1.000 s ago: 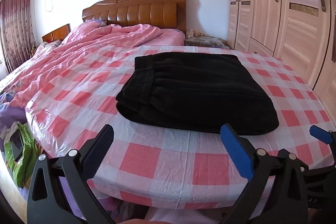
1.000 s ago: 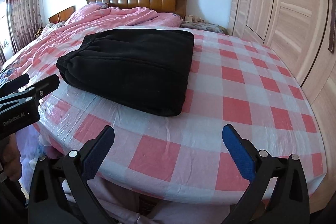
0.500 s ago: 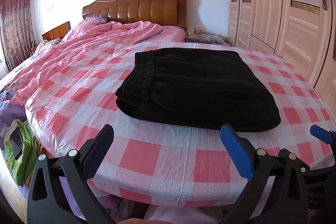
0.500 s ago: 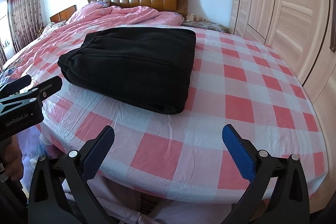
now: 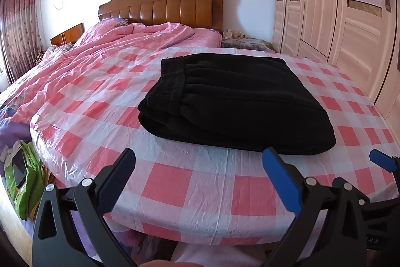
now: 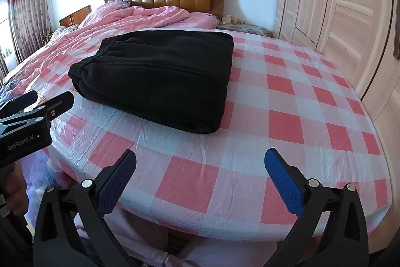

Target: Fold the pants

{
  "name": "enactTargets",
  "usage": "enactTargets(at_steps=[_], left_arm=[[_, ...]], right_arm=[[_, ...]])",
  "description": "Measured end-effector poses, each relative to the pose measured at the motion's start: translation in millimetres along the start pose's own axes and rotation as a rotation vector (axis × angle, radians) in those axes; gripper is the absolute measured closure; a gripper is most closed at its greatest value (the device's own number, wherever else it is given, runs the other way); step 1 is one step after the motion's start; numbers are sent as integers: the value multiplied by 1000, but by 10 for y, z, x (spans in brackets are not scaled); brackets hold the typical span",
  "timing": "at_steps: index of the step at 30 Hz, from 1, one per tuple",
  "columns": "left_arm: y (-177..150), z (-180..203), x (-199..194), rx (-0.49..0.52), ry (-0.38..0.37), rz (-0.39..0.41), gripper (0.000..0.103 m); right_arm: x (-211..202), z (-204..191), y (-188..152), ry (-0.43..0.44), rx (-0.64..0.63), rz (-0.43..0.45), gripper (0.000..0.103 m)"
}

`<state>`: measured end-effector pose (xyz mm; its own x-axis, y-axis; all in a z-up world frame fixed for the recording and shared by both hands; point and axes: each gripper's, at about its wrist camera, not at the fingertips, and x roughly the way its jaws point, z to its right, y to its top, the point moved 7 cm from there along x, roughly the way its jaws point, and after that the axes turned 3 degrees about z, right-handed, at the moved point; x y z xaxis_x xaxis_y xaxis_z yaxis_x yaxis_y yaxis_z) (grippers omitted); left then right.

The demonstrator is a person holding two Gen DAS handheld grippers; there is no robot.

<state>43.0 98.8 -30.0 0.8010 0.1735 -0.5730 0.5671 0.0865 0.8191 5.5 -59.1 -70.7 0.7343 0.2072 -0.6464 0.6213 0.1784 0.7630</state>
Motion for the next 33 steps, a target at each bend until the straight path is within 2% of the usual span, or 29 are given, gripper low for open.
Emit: enactTargets(at_steps=[33], left_arm=[[-23,2,13,2,2,-6,2]], right_arm=[[20,-11,-55,0,7,-9,4]])
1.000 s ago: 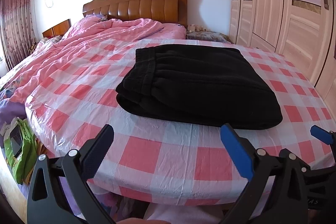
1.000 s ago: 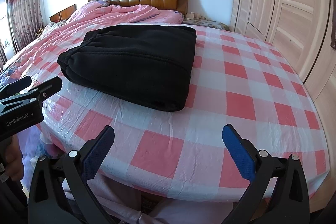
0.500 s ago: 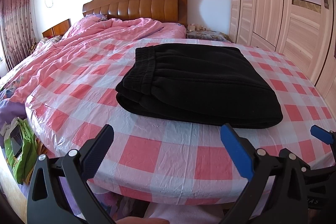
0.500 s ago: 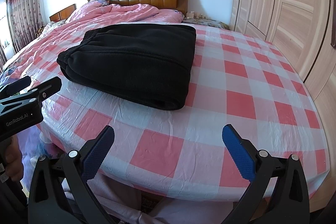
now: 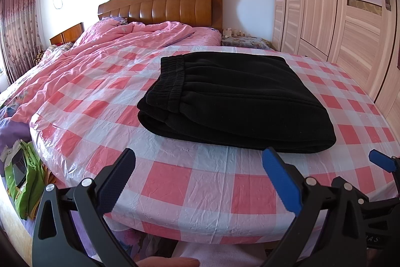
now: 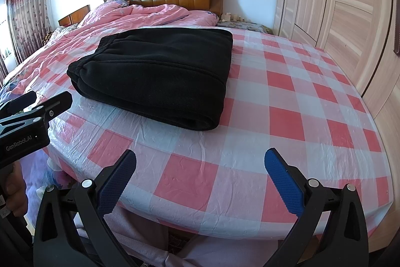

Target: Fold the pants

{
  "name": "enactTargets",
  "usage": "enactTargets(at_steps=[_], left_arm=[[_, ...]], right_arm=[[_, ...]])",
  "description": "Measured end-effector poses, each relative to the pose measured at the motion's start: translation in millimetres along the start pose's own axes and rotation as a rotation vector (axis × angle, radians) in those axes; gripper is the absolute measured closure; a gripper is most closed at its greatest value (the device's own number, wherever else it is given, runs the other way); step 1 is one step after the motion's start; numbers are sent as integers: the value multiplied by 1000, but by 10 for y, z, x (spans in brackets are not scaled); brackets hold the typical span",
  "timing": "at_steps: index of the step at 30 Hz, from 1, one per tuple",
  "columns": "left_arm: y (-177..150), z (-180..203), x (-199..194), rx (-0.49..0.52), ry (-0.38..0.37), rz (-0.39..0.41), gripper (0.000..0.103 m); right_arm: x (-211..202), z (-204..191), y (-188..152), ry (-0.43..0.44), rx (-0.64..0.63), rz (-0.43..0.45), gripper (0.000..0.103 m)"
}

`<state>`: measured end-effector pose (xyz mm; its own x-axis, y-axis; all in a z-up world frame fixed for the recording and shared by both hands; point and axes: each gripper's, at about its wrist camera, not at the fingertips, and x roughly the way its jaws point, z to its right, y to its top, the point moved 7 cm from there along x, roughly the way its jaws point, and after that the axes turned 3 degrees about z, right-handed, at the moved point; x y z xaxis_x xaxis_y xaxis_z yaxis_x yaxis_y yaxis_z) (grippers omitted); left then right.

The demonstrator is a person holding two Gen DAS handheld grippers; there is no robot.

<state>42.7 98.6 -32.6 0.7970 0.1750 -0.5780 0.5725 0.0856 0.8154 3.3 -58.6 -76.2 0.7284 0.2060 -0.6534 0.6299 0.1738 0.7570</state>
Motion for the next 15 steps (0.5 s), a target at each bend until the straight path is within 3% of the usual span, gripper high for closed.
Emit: enactTargets(at_steps=[15], left_arm=[[-20,-11,10,0,-19,-9,2]], right_arm=[[-1,2,-8,0,4,-2,4]])
